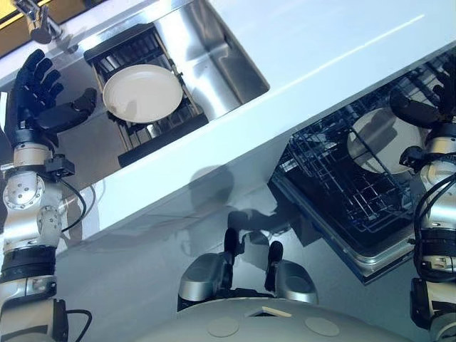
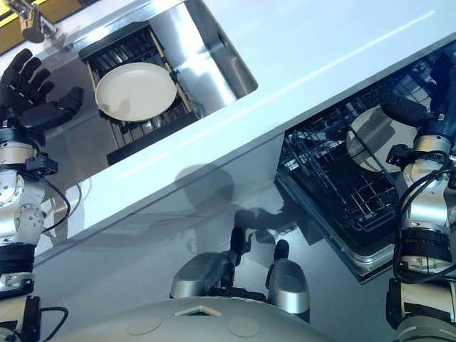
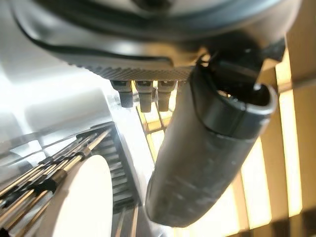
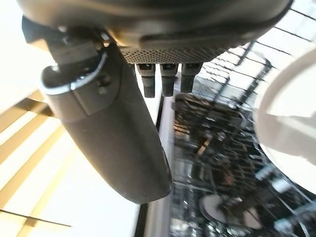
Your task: Pick up plates and place into dishwasher.
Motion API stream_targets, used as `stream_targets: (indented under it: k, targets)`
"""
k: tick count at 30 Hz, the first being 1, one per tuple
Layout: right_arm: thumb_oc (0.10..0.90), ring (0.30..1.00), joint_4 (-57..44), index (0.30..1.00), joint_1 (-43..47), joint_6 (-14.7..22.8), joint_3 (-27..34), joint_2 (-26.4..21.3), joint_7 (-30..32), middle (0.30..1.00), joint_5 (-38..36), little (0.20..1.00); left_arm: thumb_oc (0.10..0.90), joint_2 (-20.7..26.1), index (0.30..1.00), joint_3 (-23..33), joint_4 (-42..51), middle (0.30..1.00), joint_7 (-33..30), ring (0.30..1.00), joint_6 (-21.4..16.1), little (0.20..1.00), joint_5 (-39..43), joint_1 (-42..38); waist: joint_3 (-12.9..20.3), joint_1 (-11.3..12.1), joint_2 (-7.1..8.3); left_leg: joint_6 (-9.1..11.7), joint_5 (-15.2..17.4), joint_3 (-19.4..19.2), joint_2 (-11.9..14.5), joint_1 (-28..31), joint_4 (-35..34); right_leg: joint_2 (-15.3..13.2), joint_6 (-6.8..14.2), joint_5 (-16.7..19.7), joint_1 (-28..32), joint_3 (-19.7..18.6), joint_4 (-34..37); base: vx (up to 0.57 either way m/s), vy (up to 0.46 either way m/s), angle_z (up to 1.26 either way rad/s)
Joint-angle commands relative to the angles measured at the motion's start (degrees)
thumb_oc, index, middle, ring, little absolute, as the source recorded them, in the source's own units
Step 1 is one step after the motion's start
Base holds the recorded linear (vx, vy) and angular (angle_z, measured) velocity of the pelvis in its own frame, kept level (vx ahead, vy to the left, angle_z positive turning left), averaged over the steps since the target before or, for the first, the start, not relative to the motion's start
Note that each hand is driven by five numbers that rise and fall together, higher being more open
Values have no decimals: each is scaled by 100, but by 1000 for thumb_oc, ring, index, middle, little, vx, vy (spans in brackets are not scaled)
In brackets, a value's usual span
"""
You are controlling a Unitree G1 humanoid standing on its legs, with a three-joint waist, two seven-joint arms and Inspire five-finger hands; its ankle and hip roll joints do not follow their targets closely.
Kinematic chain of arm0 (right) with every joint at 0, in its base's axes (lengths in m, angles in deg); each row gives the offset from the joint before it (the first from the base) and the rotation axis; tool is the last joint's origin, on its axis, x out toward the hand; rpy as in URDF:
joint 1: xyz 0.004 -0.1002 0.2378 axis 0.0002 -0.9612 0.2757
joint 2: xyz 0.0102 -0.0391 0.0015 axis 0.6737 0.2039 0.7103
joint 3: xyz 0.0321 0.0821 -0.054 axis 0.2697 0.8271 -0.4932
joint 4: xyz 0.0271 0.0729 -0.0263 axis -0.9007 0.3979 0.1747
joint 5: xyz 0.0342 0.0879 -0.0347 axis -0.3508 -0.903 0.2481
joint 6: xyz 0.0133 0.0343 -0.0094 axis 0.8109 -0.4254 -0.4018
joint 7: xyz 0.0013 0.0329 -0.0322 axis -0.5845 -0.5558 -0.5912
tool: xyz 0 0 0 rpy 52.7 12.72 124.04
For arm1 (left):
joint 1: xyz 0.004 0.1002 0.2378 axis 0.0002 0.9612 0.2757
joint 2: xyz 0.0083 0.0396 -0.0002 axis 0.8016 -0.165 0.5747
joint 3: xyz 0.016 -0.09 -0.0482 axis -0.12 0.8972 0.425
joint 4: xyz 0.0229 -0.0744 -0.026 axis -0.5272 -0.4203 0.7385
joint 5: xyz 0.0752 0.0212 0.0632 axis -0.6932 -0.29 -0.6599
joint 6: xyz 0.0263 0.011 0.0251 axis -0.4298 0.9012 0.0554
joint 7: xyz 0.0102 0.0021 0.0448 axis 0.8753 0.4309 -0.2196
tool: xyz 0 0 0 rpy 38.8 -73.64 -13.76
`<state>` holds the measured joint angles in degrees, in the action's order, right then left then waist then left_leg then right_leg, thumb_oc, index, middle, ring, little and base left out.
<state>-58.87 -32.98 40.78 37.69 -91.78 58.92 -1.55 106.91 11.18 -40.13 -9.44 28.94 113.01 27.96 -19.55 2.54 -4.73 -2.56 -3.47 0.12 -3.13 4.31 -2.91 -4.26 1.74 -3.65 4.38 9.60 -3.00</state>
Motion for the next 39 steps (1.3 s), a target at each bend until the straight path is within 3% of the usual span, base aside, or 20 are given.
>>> stream_targets:
  k: [1, 6, 8, 11, 14, 21, 39]
  targets:
    - [800, 900, -553, 900, -202, 849, 225, -361, -167, 900, 171, 900, 800, 695, 900, 230, -379, 900, -17, 900, -208, 900, -549, -363, 1276, -230, -54, -29, 968, -265, -226, 13, 464, -12, 264, -548, -275, -76, -593, 15, 221, -31]
    - [800, 900, -1070, 900, -639, 1049, 72, -41, -638, 900, 860, 900, 800, 935, 900, 324, -607, 900, -258, 900, -180, 900, -1378, -360, 1300, -421, -71, -150, 970, -493, -266, 58, 341, -48, 458, -369, -519, -330, -760, -2, 174, -29]
    - [800, 900, -1193, 900, -791, 1109, -54, 65, -853, 900, 1172, 900, 800, 1084, 900, 320, -645, 900, -609, 900, -370, 900, -2133, -337, 1292, -477, -78, -171, 971, -563, -278, 52, 317, -65, 504, -306, -590, -386, -781, -14, 128, -20]
    - [800, 900, -1363, 900, -965, 1087, -262, 102, -1212, 900, 1526, 900, 800, 1598, 900, 231, -610, 900, -1105, 900, -527, 900, -3957, -229, 1294, -526, -95, -198, 983, -662, -288, 20, 314, -69, 533, -267, -671, -458, -776, -21, 97, -24]
    - [800, 900, -1390, 900, -1051, 1011, -497, 71, -1495, 900, 1619, 900, 800, 2109, 900, 18, -542, 900, -1188, 900, -496, 900, -4942, -150, 1292, -550, -116, -214, 1006, -733, -296, 1, 320, -78, 547, -240, -715, -504, -763, -20, 66, -15]
    - [800, 900, -1332, 900, -1214, 758, -790, 235, -1758, 900, 1402, 900, 800, 2356, 900, -138, 143, 900, -787, 900, -637, 900, -5867, 283, 1267, -475, -102, -257, 1021, -732, -313, 11, 319, -80, 590, -197, -714, -475, -773, -11, 6, -7]
    - [800, 900, -859, 900, -1610, 484, -1125, 692, -1858, 900, 1179, 900, 800, 1625, 900, -222, 1006, 900, 539, 900, -832, 900, -6234, 960, 1300, -229, 37, -154, 852, -395, -201, 107, 86, 41, 504, -318, -413, -86, -508, -24, -76, 10]
